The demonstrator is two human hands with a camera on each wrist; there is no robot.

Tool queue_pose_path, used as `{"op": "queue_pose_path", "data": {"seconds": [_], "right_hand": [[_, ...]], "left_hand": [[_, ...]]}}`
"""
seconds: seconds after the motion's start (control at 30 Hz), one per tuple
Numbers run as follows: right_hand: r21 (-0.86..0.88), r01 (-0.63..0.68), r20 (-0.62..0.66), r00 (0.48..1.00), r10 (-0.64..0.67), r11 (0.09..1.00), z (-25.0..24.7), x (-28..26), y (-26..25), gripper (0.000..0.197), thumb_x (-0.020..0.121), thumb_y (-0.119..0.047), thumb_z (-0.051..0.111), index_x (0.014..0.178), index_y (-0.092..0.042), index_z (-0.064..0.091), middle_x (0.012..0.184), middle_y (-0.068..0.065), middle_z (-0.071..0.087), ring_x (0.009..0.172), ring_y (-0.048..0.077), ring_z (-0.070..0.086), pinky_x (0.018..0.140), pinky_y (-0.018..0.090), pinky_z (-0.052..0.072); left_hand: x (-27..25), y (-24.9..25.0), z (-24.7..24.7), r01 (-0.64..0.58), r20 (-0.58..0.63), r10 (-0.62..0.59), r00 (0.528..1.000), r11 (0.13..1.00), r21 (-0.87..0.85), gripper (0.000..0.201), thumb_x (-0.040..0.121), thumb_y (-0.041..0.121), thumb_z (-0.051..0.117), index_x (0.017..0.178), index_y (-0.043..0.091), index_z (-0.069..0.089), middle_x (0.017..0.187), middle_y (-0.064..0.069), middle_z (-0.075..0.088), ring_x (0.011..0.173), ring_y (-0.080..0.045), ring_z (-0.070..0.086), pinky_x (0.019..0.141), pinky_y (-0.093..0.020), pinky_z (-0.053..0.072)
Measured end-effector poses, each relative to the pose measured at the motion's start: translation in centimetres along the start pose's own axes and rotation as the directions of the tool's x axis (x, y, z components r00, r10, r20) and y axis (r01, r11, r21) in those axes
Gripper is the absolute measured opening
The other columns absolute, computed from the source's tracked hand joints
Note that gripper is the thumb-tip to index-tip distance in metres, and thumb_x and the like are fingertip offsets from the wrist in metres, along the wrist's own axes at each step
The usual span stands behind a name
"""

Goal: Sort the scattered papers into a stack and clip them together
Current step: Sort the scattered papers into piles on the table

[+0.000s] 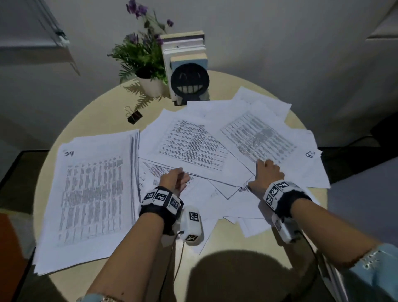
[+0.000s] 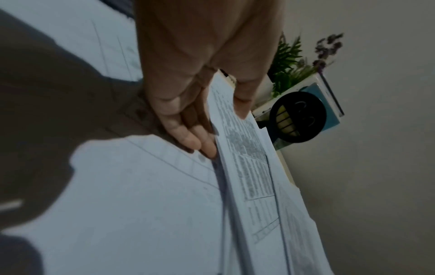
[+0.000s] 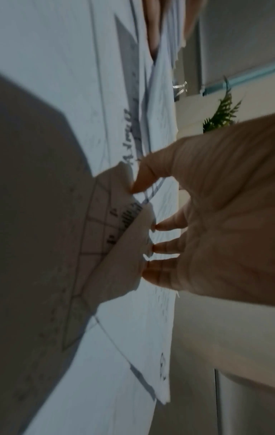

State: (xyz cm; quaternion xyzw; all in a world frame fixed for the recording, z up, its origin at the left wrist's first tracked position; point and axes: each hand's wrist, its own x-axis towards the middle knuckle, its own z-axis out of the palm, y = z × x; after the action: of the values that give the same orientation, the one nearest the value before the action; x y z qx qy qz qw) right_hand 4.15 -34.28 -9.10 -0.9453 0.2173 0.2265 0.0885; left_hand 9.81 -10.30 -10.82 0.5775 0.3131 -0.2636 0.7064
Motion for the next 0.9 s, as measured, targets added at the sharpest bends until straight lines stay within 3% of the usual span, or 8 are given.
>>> {"op": "queue_pose_path", "data": {"seconds": [0.1, 0.27, 0.43, 0.53, 0.67, 0.73, 0.83, 0.9], "right_hand": [[-0.058, 0.085, -0.044, 0.995, -0.088, 0.995, 0.3, 1.3, 1.7, 0.049, 0.086, -0.018, 0.054, 0.13, -0.007, 0.034, 0.137, 0.016, 0.033, 0.126, 0.034, 0.032, 0.097, 0.04, 0.04], [0.066, 0.199, -0.135, 0.973, -0.189, 0.978, -2.1, 3.9, 3.6, 0.025, 0.094, -0.011, 0.041, 0.101, 0.006, 0.058, 0.107, 0.02, 0.055, 0.091, 0.029, 0.054, 0.069, 0.032, 0.043], [0.115, 0.589, -0.307, 0.787, -0.536, 0.8, -3.3, 3.2, 0.6, 0.027, 0.09, -0.006, 0.053, 0.11, 0.011, 0.059, 0.12, 0.026, 0.059, 0.113, 0.035, 0.056, 0.094, 0.042, 0.047], [0.164, 0.575, 0.021, 0.811, -0.585, 0.802, -0.6, 1.0, -2.8, 0.043, 0.097, -0.029, 0.034, 0.126, -0.003, 0.052, 0.151, 0.01, 0.031, 0.139, 0.022, 0.03, 0.112, 0.04, 0.029], [0.23, 0.652, 0.157, 0.707, -0.689, 0.722, 3.3, -1.5, -6.6, 0.033, 0.095, -0.031, 0.038, 0.109, -0.008, 0.058, 0.154, 0.001, 0.023, 0.143, 0.017, 0.015, 0.114, 0.041, 0.015], [0.334, 0.612, 0.144, 0.719, -0.68, 0.717, 2.9, -1.9, -7.1, 0.042, 0.094, -0.042, 0.037, 0.097, -0.009, 0.063, 0.148, 0.005, 0.036, 0.138, 0.02, 0.027, 0.112, 0.043, 0.02], [0.567, 0.485, 0.008, 0.805, -0.593, 0.666, 1.1, -0.2, -6.2, 0.034, 0.095, -0.034, 0.043, 0.077, -0.012, 0.059, 0.093, 0.008, 0.059, 0.091, 0.024, 0.053, 0.085, 0.038, 0.04], [0.493, 0.427, -0.166, 0.901, -0.4, 0.758, -0.2, 2.2, -4.7, 0.02, 0.09, -0.029, 0.051, 0.083, -0.013, 0.061, 0.096, 0.004, 0.06, 0.093, 0.022, 0.054, 0.085, 0.037, 0.044]], "left_hand": [[0.6, 0.7, 2.5, 0.022, -0.079, -0.025, 0.997, 0.999, -0.036, 0.014, 0.094, 0.016, 0.052, 0.083, 0.008, 0.056, 0.035, 0.0, 0.047, 0.031, -0.009, 0.049, 0.038, -0.014, 0.045], [2.0, 1.5, 3.9, -0.023, -0.28, 0.11, 0.954, 0.954, 0.298, 0.037, 0.094, 0.011, 0.047, 0.125, -0.008, 0.048, 0.125, -0.026, 0.057, 0.114, -0.037, 0.058, 0.074, -0.031, 0.052], [0.8, 0.0, 2.1, 0.035, -0.207, 0.105, 0.973, 0.816, 0.578, 0.019, 0.092, 0.01, 0.055, 0.078, -0.003, 0.052, 0.068, -0.014, 0.056, 0.062, -0.026, 0.055, 0.051, -0.028, 0.044], [-0.5, -0.8, 1.9, -0.037, -0.159, 0.159, 0.974, 0.811, 0.584, 0.039, 0.096, 0.021, 0.049, 0.06, 0.007, 0.043, 0.056, -0.007, 0.045, 0.05, -0.018, 0.044, 0.052, -0.029, 0.043], [-1.5, -1.4, 2.8, -0.081, 0.018, 0.08, 0.997, 0.996, 0.038, 0.06, 0.094, 0.056, 0.028, 0.106, 0.003, 0.055, 0.097, -0.013, 0.067, 0.088, -0.022, 0.064, 0.081, -0.033, 0.053], [-1.6, -1.6, 3.0, -0.083, 0.083, 0.086, 0.993, 0.996, -0.036, 0.056, 0.09, 0.058, 0.04, 0.113, 0.008, 0.055, 0.1, -0.011, 0.066, 0.094, -0.026, 0.063, 0.086, -0.041, 0.051], [-1.3, -1.6, 3.1, -0.121, -0.009, 0.121, 0.993, 0.992, 0.029, 0.024, 0.085, 0.018, 0.064, 0.098, 0.0, 0.056, 0.076, -0.012, 0.061, 0.07, -0.026, 0.063, 0.073, -0.039, 0.053], [-1.1, -1.4, 3.3, -0.088, -0.02, 0.089, 0.996, 0.996, 0.024, 0.057, 0.074, 0.017, 0.075, 0.12, -0.003, 0.045, 0.099, -0.017, 0.065, 0.084, -0.029, 0.064, 0.077, -0.042, 0.055]]}}
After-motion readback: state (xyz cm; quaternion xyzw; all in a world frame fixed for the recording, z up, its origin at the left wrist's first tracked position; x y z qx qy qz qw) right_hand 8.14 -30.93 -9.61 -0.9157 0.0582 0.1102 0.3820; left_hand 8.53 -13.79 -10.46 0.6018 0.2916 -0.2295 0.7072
